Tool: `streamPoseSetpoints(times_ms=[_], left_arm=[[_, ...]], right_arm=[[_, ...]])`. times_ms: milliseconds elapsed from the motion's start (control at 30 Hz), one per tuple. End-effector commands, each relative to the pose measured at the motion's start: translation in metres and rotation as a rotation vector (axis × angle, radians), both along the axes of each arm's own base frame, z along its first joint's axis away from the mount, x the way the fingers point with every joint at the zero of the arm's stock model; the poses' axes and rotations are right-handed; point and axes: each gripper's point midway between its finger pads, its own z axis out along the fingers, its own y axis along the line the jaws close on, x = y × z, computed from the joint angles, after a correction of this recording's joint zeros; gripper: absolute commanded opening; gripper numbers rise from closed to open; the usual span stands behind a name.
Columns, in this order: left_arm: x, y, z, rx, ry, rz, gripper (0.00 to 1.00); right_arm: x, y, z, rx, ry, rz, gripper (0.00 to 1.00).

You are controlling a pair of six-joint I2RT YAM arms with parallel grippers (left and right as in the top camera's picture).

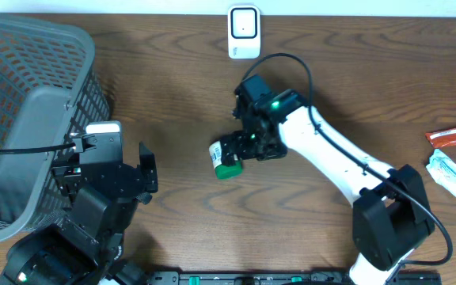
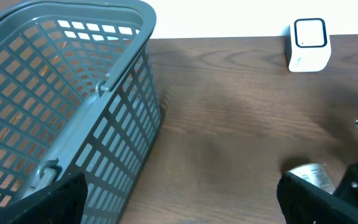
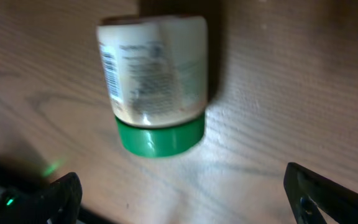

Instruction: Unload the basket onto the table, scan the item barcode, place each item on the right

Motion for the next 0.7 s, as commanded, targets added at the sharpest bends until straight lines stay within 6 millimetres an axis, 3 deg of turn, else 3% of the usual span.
streamPoseSetpoints(times_ms=[0, 133, 300, 667], left_arm=[[-0.001, 0.003, 0.003, -0.002, -0.011, 0.015, 0.98], [-0.001, 0.003, 0.003, -0.002, -0.011, 0.015, 0.98], [-0.001, 0.003, 0.003, -0.002, -0.011, 0.015, 0.98], [-0.001, 0.003, 0.003, -0.002, -0.011, 0.015, 0.98]], right_arm=[[0.0, 0.009, 0.002, -0.071, -0.101, 0.018, 0.99], [-0.002, 0.02, -0.008, -0.125, -0.157, 0.038, 0.99], [0.009, 0.013, -0.025, -0.228, -0.209, 0.001, 0.99], [-0.003, 0.025, -0.061, -0.229, -0.119, 0.035, 0.99]])
